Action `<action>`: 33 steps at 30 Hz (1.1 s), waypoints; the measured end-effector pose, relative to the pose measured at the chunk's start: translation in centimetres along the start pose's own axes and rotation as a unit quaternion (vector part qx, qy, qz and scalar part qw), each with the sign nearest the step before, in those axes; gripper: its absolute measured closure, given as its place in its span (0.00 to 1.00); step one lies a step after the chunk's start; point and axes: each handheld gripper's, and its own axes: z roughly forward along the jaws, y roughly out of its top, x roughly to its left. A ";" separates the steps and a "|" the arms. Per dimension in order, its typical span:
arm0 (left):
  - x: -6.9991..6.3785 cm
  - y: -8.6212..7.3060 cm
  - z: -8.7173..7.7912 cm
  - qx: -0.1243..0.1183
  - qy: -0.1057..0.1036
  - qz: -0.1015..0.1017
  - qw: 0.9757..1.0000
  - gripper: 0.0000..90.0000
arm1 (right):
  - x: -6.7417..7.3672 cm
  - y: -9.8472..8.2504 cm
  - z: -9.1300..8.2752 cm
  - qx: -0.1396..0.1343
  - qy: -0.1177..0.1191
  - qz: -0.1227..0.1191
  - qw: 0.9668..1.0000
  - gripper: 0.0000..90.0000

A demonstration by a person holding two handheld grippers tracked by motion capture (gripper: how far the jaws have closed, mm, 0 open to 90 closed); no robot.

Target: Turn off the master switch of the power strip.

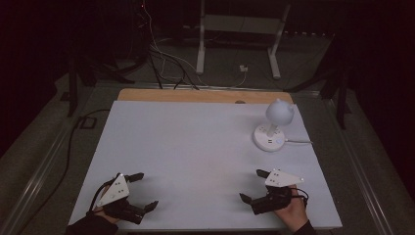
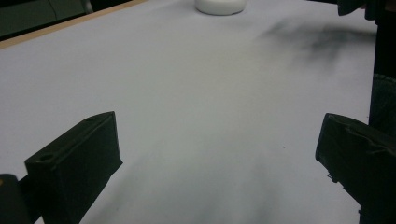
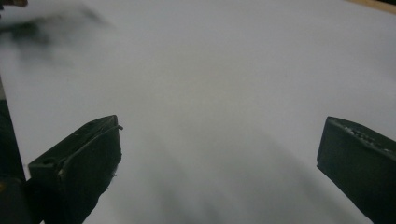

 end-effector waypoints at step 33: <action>0.2 0.1 0.0 -0.002 0.001 -0.007 1.000 0.00 | -3.2 4.5 -2.1 -0.059 -0.037 0.023 0.997 0.00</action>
